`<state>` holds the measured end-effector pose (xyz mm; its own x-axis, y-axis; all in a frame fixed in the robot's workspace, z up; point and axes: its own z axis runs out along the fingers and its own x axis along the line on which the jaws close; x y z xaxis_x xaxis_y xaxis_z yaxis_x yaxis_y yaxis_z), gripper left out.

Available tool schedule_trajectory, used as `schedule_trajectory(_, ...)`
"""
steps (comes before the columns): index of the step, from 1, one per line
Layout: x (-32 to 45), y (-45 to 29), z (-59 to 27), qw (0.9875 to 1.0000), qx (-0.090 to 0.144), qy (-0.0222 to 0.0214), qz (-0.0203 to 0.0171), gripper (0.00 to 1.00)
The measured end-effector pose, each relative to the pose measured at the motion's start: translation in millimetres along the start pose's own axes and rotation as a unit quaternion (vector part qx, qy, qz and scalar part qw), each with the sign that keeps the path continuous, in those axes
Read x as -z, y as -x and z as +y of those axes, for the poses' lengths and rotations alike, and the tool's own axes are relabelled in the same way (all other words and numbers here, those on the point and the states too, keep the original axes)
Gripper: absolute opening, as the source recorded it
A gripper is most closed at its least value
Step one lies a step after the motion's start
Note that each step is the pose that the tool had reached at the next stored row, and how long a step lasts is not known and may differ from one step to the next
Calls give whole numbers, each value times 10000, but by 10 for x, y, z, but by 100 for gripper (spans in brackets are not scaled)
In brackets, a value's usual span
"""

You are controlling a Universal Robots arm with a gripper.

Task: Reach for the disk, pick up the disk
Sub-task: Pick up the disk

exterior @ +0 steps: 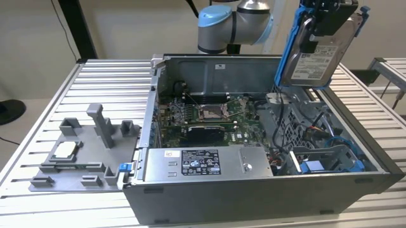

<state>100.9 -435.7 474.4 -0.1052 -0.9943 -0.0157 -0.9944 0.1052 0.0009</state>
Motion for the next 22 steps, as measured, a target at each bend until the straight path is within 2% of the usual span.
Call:
schedule_trajectory(5,-9,-70,-8,10000,0,3,1,0)
schedule_trajectory(9,-15,-157,-17,10000,0,10,2,0)
schedule_trajectory(22,-31,-524,-55,10000,-1,33,4,0)
